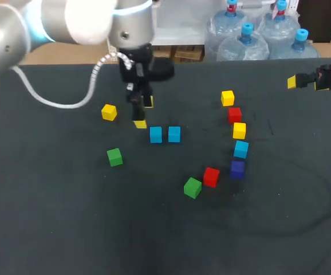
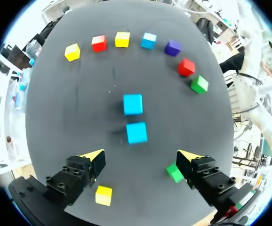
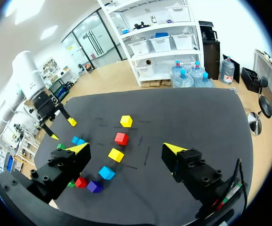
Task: Place the blue cubes, place green cubes on the blue cubes, place the yellow cubes on the green cubes, then place the red cubes on the yellow cubes, and place purple cube on the red cubes.
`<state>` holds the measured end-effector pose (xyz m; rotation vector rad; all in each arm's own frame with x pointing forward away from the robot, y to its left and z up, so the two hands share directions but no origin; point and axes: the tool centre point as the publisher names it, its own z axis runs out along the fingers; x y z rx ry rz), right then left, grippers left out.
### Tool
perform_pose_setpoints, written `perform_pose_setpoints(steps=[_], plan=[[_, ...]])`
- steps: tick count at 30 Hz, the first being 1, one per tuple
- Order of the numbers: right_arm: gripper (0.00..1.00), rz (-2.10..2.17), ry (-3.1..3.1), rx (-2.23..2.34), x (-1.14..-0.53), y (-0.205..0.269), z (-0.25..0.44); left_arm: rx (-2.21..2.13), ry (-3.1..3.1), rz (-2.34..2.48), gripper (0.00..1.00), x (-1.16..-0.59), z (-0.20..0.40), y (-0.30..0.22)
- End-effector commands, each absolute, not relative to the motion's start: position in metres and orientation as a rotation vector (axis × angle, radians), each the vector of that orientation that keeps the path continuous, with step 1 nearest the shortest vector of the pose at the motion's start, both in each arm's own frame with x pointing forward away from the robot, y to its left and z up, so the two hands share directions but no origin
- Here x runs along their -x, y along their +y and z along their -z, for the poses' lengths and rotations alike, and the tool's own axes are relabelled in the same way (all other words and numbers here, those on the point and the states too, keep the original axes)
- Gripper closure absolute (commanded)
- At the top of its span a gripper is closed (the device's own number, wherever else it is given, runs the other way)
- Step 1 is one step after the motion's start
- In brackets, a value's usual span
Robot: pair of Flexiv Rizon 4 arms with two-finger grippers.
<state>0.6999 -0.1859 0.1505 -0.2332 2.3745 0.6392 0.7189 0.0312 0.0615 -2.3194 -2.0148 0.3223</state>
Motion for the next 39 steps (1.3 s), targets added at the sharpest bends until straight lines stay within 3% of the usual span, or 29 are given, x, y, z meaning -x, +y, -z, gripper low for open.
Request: perform_pose_setpoints(steps=[1, 19, 39], plan=[[0.0, -0.636, 2.375, 0.231, -0.7, -0.185, -0.151, 2.409, -2.101, -0.392, 0.0, -0.694, -0.069, 0.07], [0.0, -0.636, 2.375, 0.231, -0.7, -0.185, -0.151, 2.48, -2.112, -0.405, 0.0, -0.661, -0.1, 0.148], [0.0, -0.636, 2.375, 0.231, -0.7, -0.185, -0.151, 2.444, -2.187, -0.507, 0.0, -0.663, -0.123, 0.149]])
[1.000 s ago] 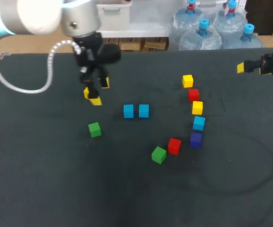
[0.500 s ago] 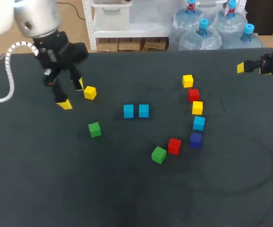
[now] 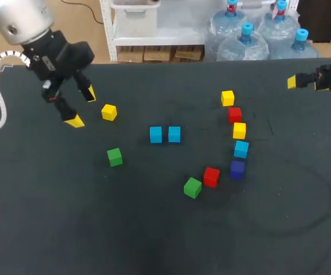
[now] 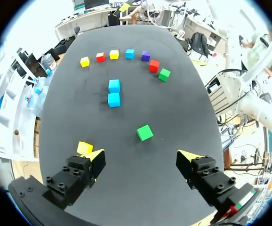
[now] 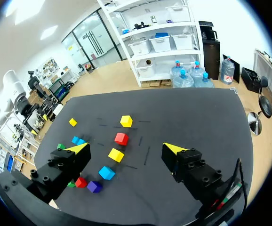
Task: Place the blue cubes, place green cubes on the blue cubes, place the yellow cubes on the green cubes, then place the red cubes on the yellow cubes, and place purple cube on the red cubes.
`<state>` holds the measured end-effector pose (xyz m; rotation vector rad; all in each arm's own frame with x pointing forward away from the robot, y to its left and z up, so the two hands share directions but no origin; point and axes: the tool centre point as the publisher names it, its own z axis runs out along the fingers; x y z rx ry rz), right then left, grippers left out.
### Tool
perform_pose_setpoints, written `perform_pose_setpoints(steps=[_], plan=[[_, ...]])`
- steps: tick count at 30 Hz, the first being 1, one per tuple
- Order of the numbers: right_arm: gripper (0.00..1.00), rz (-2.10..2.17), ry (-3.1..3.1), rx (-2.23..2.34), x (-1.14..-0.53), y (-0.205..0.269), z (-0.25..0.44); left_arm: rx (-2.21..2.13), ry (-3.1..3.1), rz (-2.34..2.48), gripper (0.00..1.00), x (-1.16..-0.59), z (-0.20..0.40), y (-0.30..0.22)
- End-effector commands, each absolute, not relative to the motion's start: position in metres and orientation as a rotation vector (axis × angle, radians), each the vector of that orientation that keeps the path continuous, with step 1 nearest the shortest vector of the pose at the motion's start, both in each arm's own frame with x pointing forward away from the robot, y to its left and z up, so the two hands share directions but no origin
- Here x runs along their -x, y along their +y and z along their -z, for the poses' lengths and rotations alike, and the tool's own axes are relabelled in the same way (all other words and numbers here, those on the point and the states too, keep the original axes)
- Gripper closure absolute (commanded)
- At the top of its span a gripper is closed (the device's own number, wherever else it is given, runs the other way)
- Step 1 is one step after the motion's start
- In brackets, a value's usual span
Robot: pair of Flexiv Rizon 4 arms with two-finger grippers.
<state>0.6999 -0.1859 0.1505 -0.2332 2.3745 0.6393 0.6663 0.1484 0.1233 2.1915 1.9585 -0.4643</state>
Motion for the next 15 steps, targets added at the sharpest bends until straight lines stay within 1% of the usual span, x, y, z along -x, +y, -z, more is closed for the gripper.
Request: perform_pose_setpoints(steps=[1, 15], plan=[[0.0, -0.636, 2.375, 0.231, -0.6999, -0.1853, -0.1506, -2.183, 1.953, 0.453, 0.0, -0.6633, -0.1226, 0.1494], [0.0, -0.672, 2.36, 0.263, -0.7, -0.1825, -0.1496, -2.183, 1.953, 0.453, 0.0, -0.6633, -0.1226, 0.1494]])
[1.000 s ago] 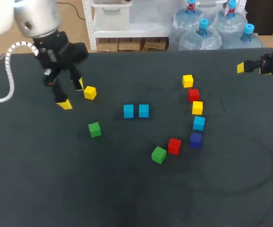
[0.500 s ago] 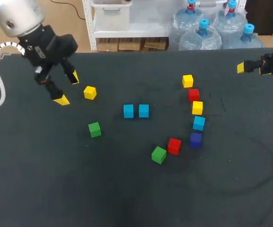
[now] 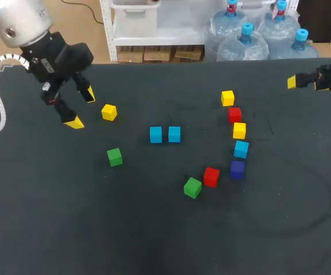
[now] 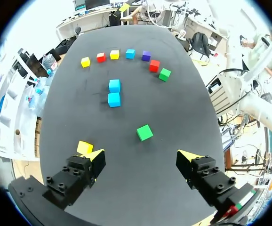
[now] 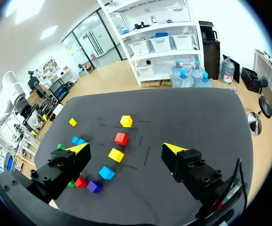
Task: Place the blue cubes, place green cubes on the blue cubes, place the yellow cubes on the green cubes, then place the red cubes on the yellow cubes, and place purple cube on the red cubes.
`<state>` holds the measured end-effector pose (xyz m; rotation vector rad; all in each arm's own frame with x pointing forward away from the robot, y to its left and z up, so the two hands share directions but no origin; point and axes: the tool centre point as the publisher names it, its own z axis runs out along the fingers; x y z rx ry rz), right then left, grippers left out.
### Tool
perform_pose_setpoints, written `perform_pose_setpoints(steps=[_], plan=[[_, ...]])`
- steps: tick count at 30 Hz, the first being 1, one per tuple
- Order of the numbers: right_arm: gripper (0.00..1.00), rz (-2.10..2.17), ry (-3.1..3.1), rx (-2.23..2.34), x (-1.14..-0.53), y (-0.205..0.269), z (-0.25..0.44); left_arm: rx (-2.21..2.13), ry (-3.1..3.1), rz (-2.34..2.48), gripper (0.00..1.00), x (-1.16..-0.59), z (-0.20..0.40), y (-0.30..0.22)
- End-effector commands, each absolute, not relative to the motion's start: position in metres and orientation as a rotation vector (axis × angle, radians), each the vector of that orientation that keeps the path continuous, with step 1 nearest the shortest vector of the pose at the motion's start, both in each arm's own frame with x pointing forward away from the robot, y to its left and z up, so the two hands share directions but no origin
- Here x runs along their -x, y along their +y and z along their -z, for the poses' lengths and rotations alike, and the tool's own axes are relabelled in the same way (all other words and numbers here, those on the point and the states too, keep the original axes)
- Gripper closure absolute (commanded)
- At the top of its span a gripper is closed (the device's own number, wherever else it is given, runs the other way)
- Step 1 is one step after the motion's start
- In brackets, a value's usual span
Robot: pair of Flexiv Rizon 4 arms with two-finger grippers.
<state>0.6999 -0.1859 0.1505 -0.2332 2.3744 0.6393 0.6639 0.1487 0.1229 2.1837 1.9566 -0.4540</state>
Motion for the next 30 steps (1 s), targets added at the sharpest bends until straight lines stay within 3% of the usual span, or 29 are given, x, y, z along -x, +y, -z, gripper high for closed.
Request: perform_pose_setpoints(steps=[1, 7, 20, 30], plan=[[0.0, -0.643, 2.362, 0.316, -0.701, -0.179, -0.147, -2.183, 1.953, 0.453, 0.0, -0.663, -0.123, 0.149], [0.0, -0.7, 2.289, 0.681, -0.702, -0.154, -0.141, -2.183, 1.953, 0.453, 0.0, -0.663, -0.123, 0.149], [0.0, -0.209, 2.007, 1.725, -0.703, -0.147, -0.122, -2.183, 1.953, 0.453, 0.0, -0.663, -0.123, 0.149], [0.0, -0.146, 1.996, 1.728, -0.711, -0.154, -0.128, -2.183, 1.953, 0.453, 0.0, -0.663, -0.123, 0.149]])
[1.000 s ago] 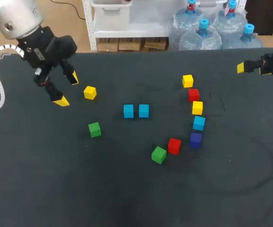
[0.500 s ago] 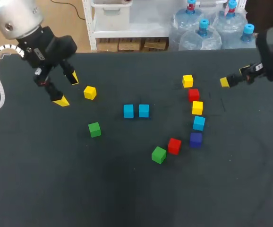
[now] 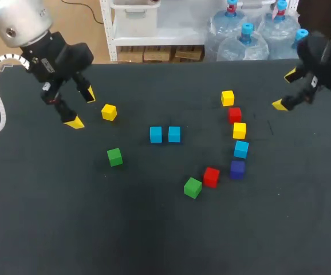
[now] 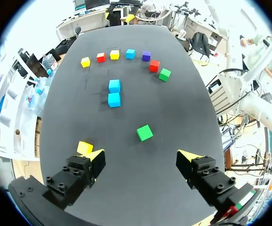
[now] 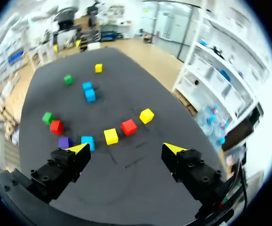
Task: Place the blue cubes, place green cubes on the blue cubes, place the yellow cubes on the green cubes, then place the red cubes on the yellow cubes, and place purple cube on the red cubes.
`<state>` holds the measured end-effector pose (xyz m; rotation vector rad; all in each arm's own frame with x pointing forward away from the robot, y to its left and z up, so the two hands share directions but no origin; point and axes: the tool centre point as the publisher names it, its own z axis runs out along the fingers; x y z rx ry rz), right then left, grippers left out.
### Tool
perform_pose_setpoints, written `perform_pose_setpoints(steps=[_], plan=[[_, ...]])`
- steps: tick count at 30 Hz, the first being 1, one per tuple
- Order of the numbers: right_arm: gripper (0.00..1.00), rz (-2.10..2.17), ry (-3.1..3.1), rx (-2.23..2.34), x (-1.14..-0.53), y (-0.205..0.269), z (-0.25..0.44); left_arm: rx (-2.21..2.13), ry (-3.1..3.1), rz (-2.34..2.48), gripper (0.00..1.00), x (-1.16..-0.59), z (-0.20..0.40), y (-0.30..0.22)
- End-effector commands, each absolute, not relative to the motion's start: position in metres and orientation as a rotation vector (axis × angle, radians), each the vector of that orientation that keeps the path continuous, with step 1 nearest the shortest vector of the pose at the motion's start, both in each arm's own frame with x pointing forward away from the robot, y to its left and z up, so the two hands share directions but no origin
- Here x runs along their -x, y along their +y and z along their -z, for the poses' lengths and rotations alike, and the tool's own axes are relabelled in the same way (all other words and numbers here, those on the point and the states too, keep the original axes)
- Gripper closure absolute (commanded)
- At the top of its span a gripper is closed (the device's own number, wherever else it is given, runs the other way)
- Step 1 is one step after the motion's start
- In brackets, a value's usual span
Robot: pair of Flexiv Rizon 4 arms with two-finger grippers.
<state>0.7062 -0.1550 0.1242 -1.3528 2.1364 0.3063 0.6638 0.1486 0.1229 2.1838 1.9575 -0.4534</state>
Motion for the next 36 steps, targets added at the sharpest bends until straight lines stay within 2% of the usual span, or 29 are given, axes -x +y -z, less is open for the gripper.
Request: perform_pose_setpoints(steps=[1, 22, 36], plan=[[0.0, -0.146, 1.996, 1.728, -0.711, -0.154, -0.128, -2.183, 1.953, 0.453, 0.0, -0.663, -0.123, 0.149], [0.0, -0.146, 1.996, 1.728, -0.711, -0.154, -0.128, -2.183, 1.953, 0.453, 0.0, -0.663, -0.123, 0.149], [0.0, -0.25, 1.927, 1.847, -0.687, -0.136, -0.116, -2.183, 1.953, 0.453, 0.0, -0.663, -0.123, 0.149]])
